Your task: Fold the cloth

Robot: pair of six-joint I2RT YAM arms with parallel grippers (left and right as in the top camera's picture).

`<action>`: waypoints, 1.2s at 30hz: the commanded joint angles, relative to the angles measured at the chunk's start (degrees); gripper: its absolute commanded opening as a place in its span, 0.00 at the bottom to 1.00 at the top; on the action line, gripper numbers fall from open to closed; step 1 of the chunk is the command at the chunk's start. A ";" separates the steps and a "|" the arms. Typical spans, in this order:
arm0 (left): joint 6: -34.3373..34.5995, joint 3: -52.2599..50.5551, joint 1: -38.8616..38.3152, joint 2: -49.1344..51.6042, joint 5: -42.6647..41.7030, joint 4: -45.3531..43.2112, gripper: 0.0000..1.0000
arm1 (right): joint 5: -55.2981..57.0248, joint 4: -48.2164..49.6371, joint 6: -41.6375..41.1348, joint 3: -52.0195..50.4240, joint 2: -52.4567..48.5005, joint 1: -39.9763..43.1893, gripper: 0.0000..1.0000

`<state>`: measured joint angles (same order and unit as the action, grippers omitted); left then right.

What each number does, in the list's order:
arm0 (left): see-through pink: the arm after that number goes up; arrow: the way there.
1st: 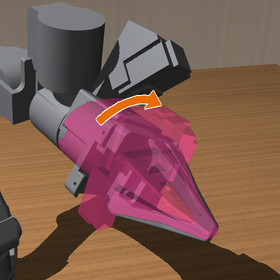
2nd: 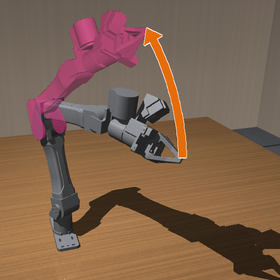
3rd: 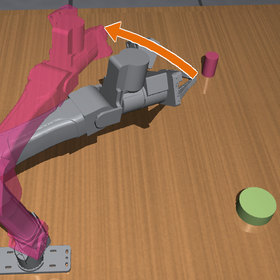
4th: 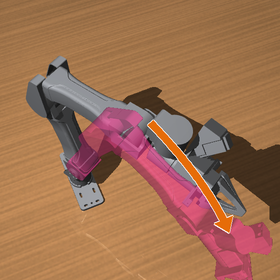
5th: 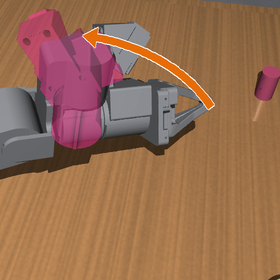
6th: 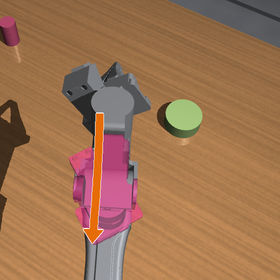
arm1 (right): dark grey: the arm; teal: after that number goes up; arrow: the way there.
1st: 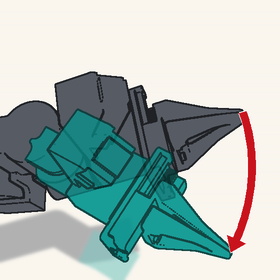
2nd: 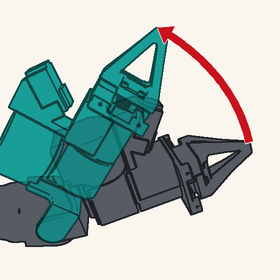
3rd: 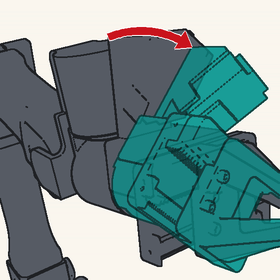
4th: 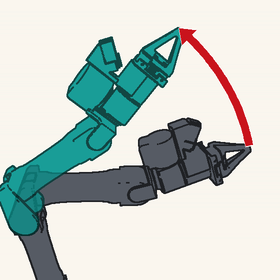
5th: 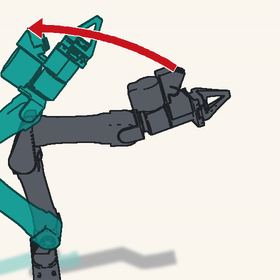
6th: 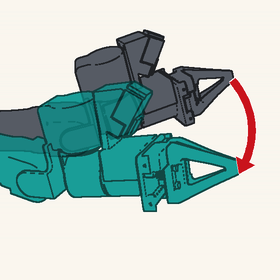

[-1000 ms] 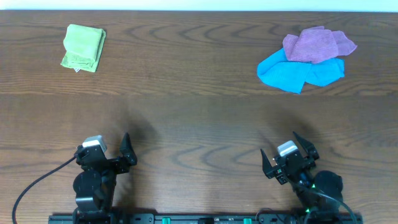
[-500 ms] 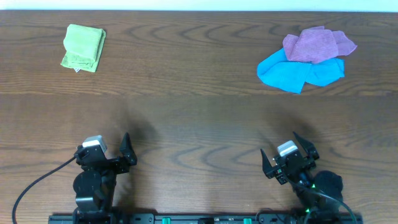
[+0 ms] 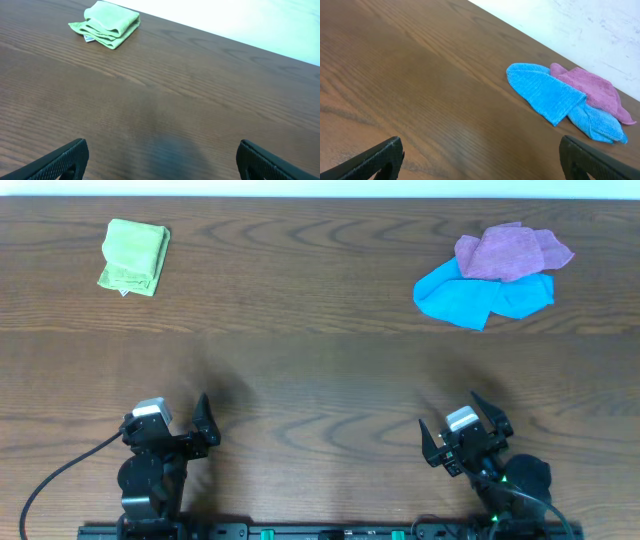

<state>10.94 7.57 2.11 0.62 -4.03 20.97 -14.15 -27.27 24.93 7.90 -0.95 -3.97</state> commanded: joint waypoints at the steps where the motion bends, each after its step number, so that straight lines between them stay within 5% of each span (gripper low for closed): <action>1: 0.68 -1.22 -0.31 -0.33 0.61 0.37 0.95 | -0.68 0.07 0.42 -0.24 0.66 0.61 0.99; 30: 0.68 -1.22 -0.31 -0.33 0.61 0.37 0.95 | -0.68 0.07 0.44 -0.24 0.66 0.61 0.99; 36: 0.68 -1.22 -0.31 -0.33 0.61 0.37 0.95 | -13.46 5.88 -4.87 -0.22 0.66 0.57 0.99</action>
<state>10.96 7.57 2.11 0.62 -4.03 20.97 -19.64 -22.33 23.73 7.86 -0.93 -3.95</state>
